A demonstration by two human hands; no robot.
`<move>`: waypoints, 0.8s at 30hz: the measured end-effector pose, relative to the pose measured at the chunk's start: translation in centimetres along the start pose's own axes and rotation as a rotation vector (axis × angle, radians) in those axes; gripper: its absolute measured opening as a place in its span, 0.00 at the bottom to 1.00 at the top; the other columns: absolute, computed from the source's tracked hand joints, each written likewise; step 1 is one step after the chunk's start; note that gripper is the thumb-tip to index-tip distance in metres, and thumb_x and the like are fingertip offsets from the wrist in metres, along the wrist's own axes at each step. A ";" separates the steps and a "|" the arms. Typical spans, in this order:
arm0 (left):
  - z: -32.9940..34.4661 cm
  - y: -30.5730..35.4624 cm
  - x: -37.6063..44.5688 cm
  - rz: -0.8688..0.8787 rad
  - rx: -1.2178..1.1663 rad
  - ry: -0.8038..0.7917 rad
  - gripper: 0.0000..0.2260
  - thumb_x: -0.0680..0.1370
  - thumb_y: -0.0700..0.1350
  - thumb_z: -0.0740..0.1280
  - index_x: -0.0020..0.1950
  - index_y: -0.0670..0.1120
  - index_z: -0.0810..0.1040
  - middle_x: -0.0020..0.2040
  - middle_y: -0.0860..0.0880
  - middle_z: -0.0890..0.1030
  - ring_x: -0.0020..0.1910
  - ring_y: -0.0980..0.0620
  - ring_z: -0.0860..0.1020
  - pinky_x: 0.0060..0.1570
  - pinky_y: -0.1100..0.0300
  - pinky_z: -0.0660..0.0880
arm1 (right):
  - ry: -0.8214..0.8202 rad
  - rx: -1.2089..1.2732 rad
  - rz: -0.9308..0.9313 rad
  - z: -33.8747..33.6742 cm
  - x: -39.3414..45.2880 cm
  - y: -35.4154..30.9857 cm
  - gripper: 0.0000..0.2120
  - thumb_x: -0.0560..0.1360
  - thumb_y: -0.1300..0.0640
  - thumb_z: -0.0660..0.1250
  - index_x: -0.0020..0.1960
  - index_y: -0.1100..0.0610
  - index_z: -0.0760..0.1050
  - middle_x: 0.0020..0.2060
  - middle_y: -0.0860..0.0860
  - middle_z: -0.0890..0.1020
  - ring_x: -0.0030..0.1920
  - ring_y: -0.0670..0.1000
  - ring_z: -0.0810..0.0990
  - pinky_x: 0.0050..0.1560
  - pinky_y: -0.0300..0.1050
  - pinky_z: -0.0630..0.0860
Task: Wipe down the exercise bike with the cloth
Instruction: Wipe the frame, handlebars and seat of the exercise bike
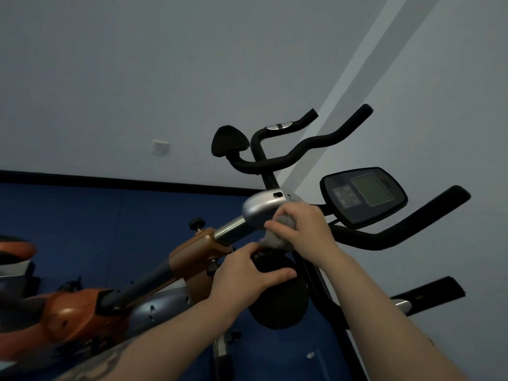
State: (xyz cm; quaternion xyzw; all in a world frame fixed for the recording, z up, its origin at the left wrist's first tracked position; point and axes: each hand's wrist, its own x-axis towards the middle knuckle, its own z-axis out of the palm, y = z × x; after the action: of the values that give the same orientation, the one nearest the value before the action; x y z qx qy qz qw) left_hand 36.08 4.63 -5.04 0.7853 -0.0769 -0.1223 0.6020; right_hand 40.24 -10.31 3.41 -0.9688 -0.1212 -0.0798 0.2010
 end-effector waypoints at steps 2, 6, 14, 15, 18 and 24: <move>0.2 0.0 0.0 -0.002 -0.015 0.011 0.28 0.55 0.75 0.72 0.50 0.67 0.75 0.46 0.66 0.81 0.47 0.68 0.78 0.49 0.57 0.80 | 0.069 -0.051 -0.021 0.6 -0.4 -0.1 0.13 0.70 0.37 0.68 0.38 0.45 0.74 0.36 0.40 0.77 0.42 0.43 0.74 0.54 0.50 0.70; 0.0 -0.2 0.2 0.006 -0.012 0.024 0.28 0.54 0.77 0.71 0.50 0.68 0.74 0.46 0.66 0.80 0.47 0.69 0.77 0.49 0.58 0.80 | -0.020 -0.129 -0.043 0.3 -0.4 0.4 0.15 0.67 0.30 0.64 0.37 0.41 0.73 0.38 0.41 0.78 0.43 0.40 0.69 0.54 0.43 0.61; 0.0 -0.3 0.2 0.015 -0.049 0.009 0.27 0.56 0.73 0.73 0.50 0.65 0.76 0.46 0.69 0.80 0.45 0.69 0.78 0.48 0.58 0.80 | -0.075 -0.154 0.040 0.9 -0.8 0.0 0.16 0.66 0.28 0.61 0.40 0.38 0.76 0.42 0.43 0.76 0.53 0.49 0.65 0.57 0.45 0.60; 0.1 -0.3 0.2 0.006 -0.042 0.012 0.27 0.55 0.74 0.72 0.50 0.65 0.76 0.46 0.67 0.81 0.45 0.69 0.78 0.47 0.58 0.80 | -0.018 -0.155 0.054 0.4 -0.6 0.5 0.15 0.67 0.30 0.64 0.40 0.39 0.77 0.42 0.44 0.77 0.52 0.47 0.63 0.56 0.44 0.58; 0.3 -0.3 0.1 -0.012 -0.043 0.012 0.28 0.54 0.74 0.72 0.49 0.65 0.76 0.45 0.65 0.81 0.45 0.68 0.78 0.47 0.58 0.80 | 0.152 -0.143 0.096 0.0 -1.0 0.8 0.11 0.71 0.35 0.66 0.40 0.42 0.77 0.40 0.42 0.77 0.46 0.42 0.63 0.53 0.43 0.56; 0.1 -0.4 0.2 -0.003 -0.056 0.012 0.30 0.53 0.76 0.72 0.50 0.66 0.76 0.47 0.64 0.81 0.47 0.67 0.78 0.50 0.58 0.80 | 0.071 -0.033 0.040 -0.6 -0.8 1.0 0.11 0.70 0.35 0.67 0.39 0.41 0.77 0.37 0.39 0.74 0.47 0.31 0.67 0.54 0.42 0.62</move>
State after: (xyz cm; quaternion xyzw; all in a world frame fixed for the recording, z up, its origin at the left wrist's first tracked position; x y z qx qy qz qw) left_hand 36.26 4.55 -5.47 0.7690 -0.0688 -0.1208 0.6239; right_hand 39.65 -11.63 3.40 -0.9707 -0.0934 -0.1122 0.1908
